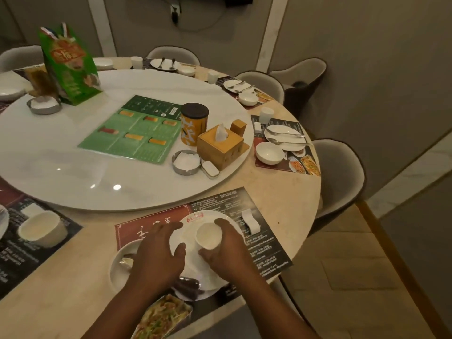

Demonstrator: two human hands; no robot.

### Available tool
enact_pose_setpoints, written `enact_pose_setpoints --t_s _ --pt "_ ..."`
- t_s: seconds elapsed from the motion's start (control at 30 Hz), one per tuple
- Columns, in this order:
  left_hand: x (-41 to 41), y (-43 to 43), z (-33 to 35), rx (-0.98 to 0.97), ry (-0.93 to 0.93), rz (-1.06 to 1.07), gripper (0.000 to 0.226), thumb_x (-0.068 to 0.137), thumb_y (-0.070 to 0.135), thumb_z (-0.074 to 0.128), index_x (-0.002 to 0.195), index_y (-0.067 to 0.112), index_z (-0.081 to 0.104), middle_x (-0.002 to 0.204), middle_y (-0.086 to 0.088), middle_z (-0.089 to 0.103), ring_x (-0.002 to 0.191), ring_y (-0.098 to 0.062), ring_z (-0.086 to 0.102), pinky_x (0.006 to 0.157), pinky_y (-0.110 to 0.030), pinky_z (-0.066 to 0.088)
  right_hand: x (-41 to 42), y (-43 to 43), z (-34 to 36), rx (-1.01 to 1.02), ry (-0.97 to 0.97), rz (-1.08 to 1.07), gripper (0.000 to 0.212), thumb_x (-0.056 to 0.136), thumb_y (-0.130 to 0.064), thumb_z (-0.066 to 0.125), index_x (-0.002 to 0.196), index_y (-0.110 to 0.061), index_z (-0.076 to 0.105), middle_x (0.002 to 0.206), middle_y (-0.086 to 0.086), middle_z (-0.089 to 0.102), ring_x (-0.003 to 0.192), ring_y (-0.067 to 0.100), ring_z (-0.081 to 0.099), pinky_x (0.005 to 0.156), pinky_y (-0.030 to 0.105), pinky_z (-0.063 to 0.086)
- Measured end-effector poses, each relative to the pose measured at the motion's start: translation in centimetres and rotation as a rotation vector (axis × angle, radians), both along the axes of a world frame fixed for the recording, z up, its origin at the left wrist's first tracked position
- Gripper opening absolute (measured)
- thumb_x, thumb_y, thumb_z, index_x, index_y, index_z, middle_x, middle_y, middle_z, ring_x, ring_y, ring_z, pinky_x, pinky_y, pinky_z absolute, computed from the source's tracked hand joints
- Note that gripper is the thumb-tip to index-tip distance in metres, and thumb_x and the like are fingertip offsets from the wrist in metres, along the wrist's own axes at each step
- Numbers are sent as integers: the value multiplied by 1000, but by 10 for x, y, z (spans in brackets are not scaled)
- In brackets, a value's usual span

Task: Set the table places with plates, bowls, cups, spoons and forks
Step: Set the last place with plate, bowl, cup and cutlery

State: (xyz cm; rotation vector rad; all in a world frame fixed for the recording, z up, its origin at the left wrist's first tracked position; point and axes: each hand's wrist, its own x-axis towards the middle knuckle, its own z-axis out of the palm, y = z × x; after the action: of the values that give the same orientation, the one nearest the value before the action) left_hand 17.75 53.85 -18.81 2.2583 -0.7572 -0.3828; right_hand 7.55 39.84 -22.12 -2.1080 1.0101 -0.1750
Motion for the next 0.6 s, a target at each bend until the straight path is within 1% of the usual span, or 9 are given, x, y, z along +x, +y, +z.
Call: enact_pose_setpoints --t_s 0.07,0.13,0.17,0.23,0.3,0.37,0.43,0.5,0.6 --pt "-13 -9 2 -16 -20 36 45 83 21 72 126 29 58 133 4 57 127 -24 51 103 -46 46 2 -5 -4 20 -29 31 83 75 -34 81 145 -28 36 147 -4 45 135 16 42 110 25 31" --pt "-25 -15 4 -11 -59 65 45 83 18 72 124 29 58 130 6 57 124 -21 52 101 -41 45 2 -11 -4 30 -48 68 82 75 -34 80 145 -28 37 146 -4 47 134 17 43 109 25 32" --pt "-30 -17 5 -5 -74 75 45 83 18 72 124 29 59 128 8 57 121 -19 53 98 -38 45 2 -14 -4 33 -67 82 81 74 -35 80 144 -28 39 144 -4 49 132 17 45 109 27 34" --pt "-36 -19 5 0 -91 97 45 82 17 73 123 29 59 125 9 57 116 -18 55 93 -36 45 1 -29 1 46 -128 90 75 71 -37 82 136 -33 45 134 -7 56 125 16 52 105 30 42" --pt "-38 -22 5 12 -87 117 45 82 17 73 123 28 60 125 7 58 116 -18 55 94 -37 44 3 -56 12 49 -179 74 69 69 -36 84 127 -38 48 124 -10 60 115 15 56 97 35 50" --pt "-38 -29 4 28 -85 128 45 83 17 72 125 27 59 127 5 58 116 -19 54 96 -37 43 9 -92 23 16 -196 39 70 69 -36 85 128 -36 47 123 -9 60 112 15 57 93 38 52" --pt "-38 -37 3 42 -86 126 46 84 19 71 127 26 58 128 4 58 118 -19 54 97 -36 42 14 -129 29 -15 -180 -20 73 68 -39 85 130 -35 47 123 -5 61 110 19 58 90 38 53" --pt "-39 -45 2 52 -83 127 47 84 21 70 129 27 57 129 5 57 118 -18 53 97 -34 42 16 -158 29 -23 -159 -43 71 68 -40 85 128 -34 48 121 -4 62 107 19 58 84 33 51" --pt "-36 -55 -2 40 -84 130 46 85 22 70 129 28 57 130 7 56 115 -15 53 92 -29 41 18 -179 19 -45 -118 -34 69 70 -41 85 128 -29 50 120 -3 63 101 15 56 78 26 43"
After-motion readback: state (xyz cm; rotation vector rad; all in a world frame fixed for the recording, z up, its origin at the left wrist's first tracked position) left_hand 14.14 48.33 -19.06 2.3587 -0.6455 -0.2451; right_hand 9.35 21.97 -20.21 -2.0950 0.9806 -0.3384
